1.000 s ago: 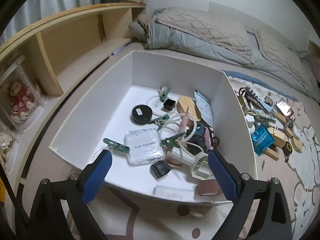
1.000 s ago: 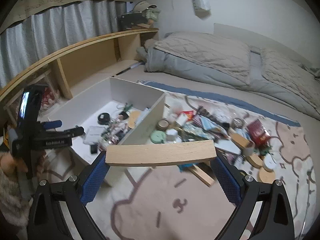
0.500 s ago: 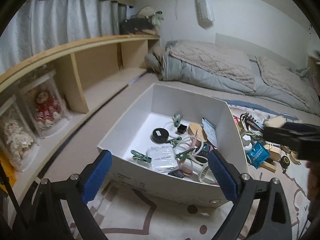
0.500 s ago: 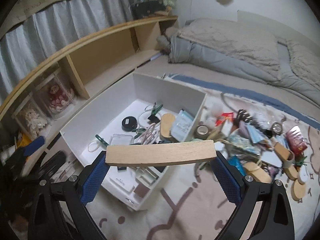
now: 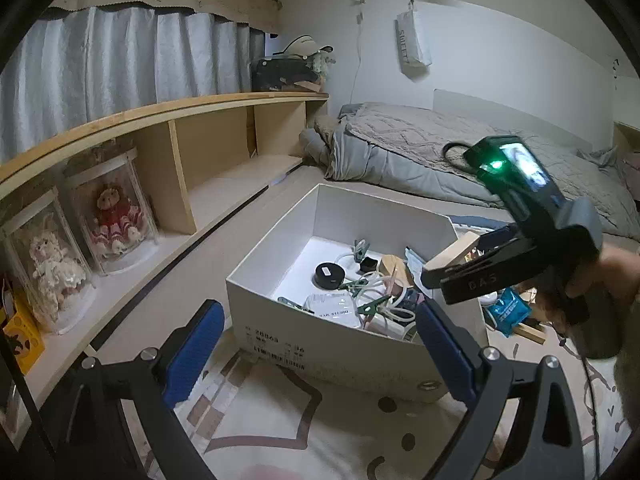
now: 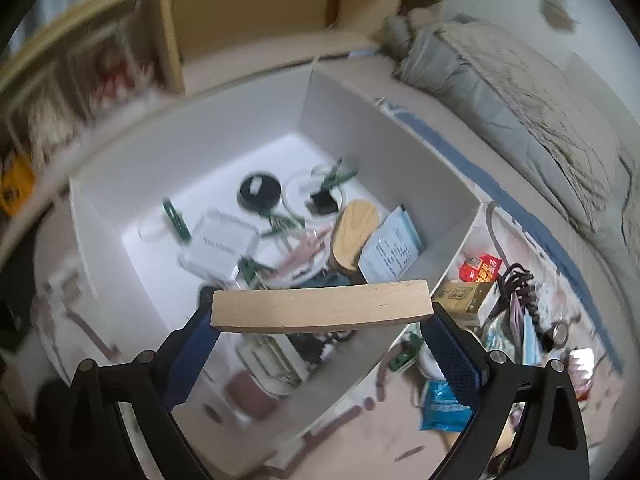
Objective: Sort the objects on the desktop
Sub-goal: 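Lower the wooden stick into the shoe box and open the right gripper, then withdraw both tools from the shoe box back toward the pile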
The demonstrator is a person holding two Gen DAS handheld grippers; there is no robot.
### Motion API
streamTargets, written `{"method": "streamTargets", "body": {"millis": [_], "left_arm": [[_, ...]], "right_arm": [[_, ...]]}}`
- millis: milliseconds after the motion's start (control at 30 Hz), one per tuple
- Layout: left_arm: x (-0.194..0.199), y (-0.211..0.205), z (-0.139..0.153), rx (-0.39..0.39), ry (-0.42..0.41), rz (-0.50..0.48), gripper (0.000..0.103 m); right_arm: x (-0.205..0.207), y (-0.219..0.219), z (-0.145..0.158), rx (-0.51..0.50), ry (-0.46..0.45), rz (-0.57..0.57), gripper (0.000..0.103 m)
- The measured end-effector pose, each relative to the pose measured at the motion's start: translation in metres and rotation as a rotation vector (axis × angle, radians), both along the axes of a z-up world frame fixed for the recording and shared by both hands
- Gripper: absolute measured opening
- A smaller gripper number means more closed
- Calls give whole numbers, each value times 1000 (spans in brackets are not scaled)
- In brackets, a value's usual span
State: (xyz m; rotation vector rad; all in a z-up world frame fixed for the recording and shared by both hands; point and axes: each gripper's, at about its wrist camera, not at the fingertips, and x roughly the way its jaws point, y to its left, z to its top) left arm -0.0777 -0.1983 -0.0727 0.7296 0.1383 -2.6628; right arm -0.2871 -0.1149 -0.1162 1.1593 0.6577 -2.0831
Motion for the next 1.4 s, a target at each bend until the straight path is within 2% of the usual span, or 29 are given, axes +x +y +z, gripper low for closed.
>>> {"method": "streamTargets", "body": {"millis": [200,300,467,633,933,1167,1400], "left_arm": [[-1,0,-9,32,-12,-9,97],[-3,0,-12,40,-17,-11,100],[-5,0,-13,51,-29,-18,103],[-9,3,-16,48,-70,-23,103],[-8,8,-13,53,-67,-22,103],[-5,14,-7,56,-62,-19,103],[-5,23,-1,61,-53,-11,103]], "right_arm": [[-2,-15,-22,233,62,121,99],[-3,-19,-29,286,89,151,99],[-6,-20,-31,324,201,109,103],[-8,-13,-20,247,188,87,103],[14,5,8,53,182,97,103],[32,36,33,-167,155,28,103],[51,61,42,-272,163,-25,103]]}}
